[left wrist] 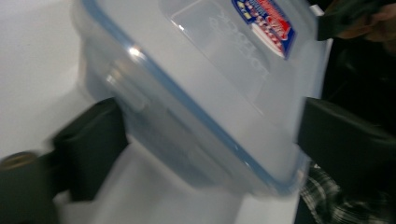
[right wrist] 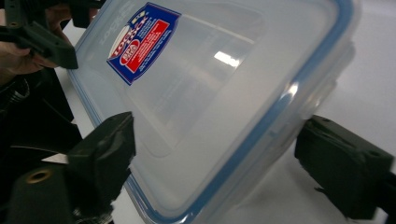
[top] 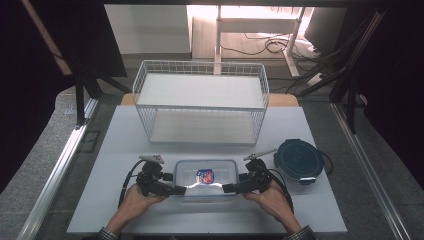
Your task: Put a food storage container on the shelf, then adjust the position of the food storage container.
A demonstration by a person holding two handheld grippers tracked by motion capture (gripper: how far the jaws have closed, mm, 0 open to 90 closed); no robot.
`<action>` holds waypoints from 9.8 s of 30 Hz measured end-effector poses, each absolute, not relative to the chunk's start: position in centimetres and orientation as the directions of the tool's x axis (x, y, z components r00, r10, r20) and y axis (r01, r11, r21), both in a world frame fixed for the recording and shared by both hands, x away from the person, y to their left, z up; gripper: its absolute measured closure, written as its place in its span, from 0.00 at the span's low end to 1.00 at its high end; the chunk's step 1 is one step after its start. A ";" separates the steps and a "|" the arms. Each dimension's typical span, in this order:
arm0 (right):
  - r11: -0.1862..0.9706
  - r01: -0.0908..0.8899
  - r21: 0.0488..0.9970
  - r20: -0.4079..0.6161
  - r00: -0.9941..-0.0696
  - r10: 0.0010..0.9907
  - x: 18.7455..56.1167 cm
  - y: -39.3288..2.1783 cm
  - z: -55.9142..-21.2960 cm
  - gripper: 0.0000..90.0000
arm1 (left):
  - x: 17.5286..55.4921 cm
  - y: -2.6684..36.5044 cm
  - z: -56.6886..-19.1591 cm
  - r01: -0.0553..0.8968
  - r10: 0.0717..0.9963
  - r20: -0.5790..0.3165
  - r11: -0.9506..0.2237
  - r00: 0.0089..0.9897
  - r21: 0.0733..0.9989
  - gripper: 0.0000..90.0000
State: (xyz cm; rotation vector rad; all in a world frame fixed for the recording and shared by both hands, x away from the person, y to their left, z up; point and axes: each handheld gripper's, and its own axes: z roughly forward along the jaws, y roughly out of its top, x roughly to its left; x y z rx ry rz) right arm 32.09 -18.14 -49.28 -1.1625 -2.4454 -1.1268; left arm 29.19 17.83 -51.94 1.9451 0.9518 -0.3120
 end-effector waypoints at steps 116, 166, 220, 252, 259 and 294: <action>0.074 0.551 0.831 0.416 -0.705 0.574 46.2 -17.3 -30.8 0.57 | 43.8 22.8 -32.2 0.563 0.554 -0.480 0.023 0.680 0.826 0.60; 0.121 0.476 0.871 0.260 -0.657 0.708 45.9 -15.7 -30.7 0.59 | 43.9 21.6 -33.3 0.527 0.685 -0.410 0.044 0.602 0.848 0.52; 0.231 0.337 0.913 0.113 -0.750 0.651 37.9 -17.7 -33.5 0.08 | 33.8 20.5 -36.9 0.425 0.597 -0.271 -0.131 0.755 0.895 0.10; 0.318 0.324 0.891 0.049 -0.766 0.641 30.3 -20.9 -41.0 0.05 | 25.7 20.3 -44.9 0.394 0.627 -0.200 -0.186 0.753 0.900 0.06; 0.335 0.354 0.873 0.066 -0.767 0.638 29.3 -21.1 -42.6 0.07 | 24.9 20.7 -47.5 0.409 0.637 -0.208 -0.185 0.742 0.894 0.06; 0.345 0.482 0.805 0.051 -0.637 0.769 29.1 -24.1 -46.1 0.07 | 23.2 20.5 -51.3 0.455 0.697 -0.127 -0.309 0.705 0.835 0.05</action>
